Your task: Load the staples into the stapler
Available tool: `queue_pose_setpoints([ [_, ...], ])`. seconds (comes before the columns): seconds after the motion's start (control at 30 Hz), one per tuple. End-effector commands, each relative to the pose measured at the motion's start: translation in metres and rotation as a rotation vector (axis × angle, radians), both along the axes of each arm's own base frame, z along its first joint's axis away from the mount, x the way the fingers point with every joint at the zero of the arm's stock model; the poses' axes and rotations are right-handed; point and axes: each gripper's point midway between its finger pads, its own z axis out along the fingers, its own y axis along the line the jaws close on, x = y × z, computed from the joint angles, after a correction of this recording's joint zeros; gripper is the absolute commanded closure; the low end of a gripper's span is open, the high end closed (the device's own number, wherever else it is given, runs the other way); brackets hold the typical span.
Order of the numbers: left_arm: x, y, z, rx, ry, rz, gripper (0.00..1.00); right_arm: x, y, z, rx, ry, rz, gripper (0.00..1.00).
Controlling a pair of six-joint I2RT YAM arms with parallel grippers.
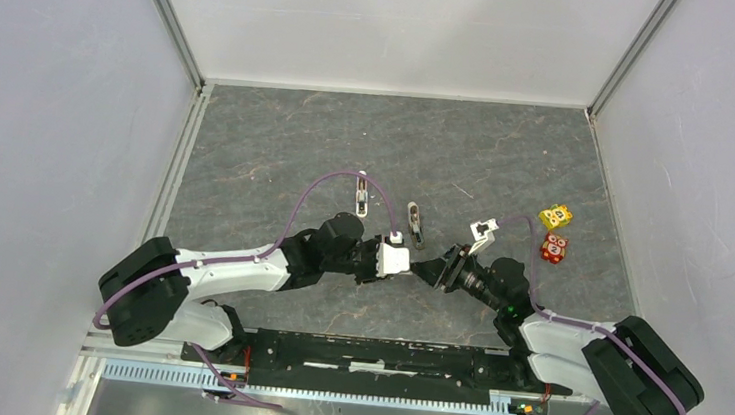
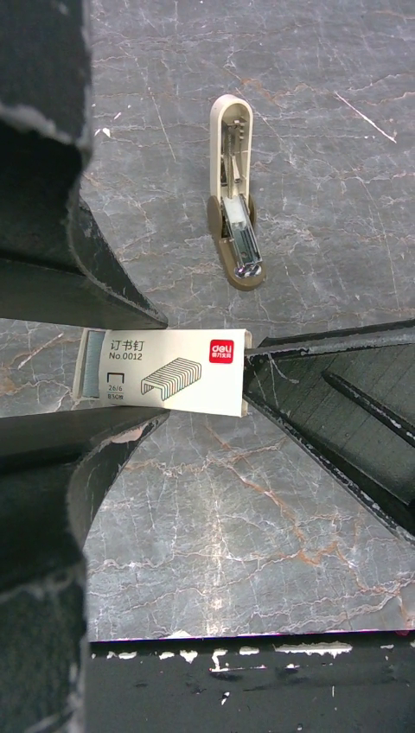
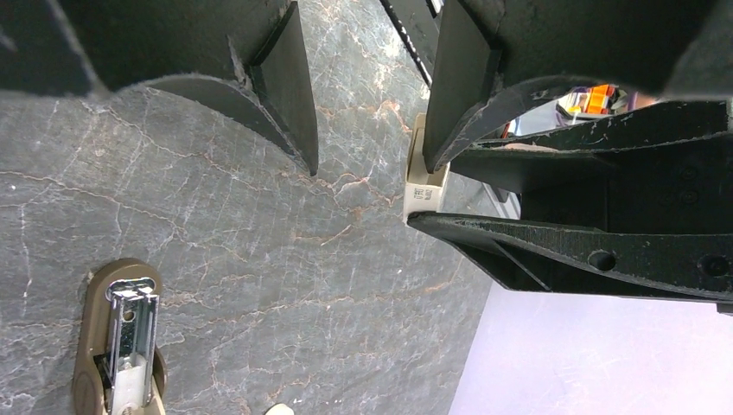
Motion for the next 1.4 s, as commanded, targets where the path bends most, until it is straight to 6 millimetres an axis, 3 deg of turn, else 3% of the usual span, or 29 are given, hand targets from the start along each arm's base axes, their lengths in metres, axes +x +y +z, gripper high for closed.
queue_pose_setpoints([
  [0.0,0.001,-0.016,0.029,-0.101,-0.030,-0.025,0.57,-0.017,-0.005,-0.014,-0.002,0.021,0.026,0.46],
  [0.57,0.003,-0.016,0.024,-0.083,-0.030,-0.023,0.57,-0.020,-0.001,-0.014,0.001,0.024,0.051,0.50],
  [0.73,0.006,-0.009,0.008,-0.020,-0.032,-0.003,0.57,-0.016,-0.004,-0.017,-0.028,0.023,0.025,0.50],
  [0.9,0.008,0.003,-0.013,0.068,-0.013,0.026,0.57,-0.005,-0.022,-0.036,-0.163,0.022,-0.052,0.47],
  [1.0,0.012,0.005,-0.021,0.101,0.001,0.049,0.57,0.002,-0.020,-0.023,-0.160,-0.016,-0.061,0.46],
  [1.37,0.017,0.006,-0.051,0.216,0.124,0.129,0.53,-0.004,-0.014,-0.025,-0.124,0.001,-0.023,0.47],
])
